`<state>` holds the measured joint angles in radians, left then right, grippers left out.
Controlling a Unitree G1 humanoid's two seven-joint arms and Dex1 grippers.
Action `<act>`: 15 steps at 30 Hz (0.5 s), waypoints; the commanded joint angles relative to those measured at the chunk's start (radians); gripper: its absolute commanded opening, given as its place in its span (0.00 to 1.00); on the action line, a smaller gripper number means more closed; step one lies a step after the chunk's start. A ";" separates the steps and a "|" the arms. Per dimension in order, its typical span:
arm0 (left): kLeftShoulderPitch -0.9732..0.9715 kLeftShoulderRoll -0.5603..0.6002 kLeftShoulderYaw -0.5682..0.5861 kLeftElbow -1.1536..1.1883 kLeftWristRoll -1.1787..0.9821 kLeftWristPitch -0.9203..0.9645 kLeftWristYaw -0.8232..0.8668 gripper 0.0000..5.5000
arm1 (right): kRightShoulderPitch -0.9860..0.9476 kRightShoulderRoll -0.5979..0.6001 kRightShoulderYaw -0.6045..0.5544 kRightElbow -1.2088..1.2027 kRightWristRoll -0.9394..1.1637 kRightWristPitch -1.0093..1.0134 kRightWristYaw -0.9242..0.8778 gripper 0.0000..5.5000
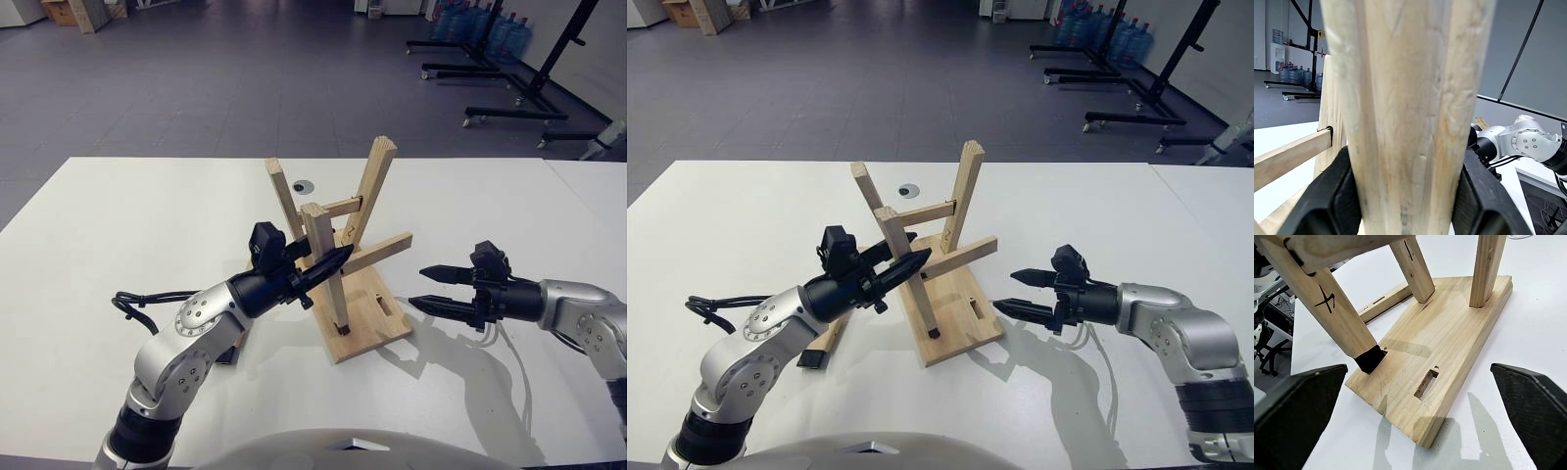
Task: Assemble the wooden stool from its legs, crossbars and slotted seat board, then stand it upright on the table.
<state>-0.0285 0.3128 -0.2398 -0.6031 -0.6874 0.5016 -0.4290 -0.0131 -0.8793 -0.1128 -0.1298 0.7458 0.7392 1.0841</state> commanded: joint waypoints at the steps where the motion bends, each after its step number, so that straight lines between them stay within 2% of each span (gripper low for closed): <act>1: -0.046 0.016 0.030 0.005 0.015 0.021 -0.003 0.38 | -0.019 0.011 0.000 -0.003 -0.012 0.006 0.000 0.98; 6: -0.101 0.027 0.073 -0.025 -0.008 0.060 0.005 0.38 | -0.014 0.023 -0.002 -0.011 -0.012 0.010 -0.005 0.98; 15: -0.096 0.038 0.056 -0.082 0.006 0.083 0.009 0.38 | -0.006 0.034 0.000 -0.023 -0.013 0.014 -0.012 0.98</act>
<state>-0.1185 0.3409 -0.1837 -0.6613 -0.6882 0.5689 -0.4245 -0.0189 -0.8467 -0.1127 -0.1348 0.7454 0.7416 1.0776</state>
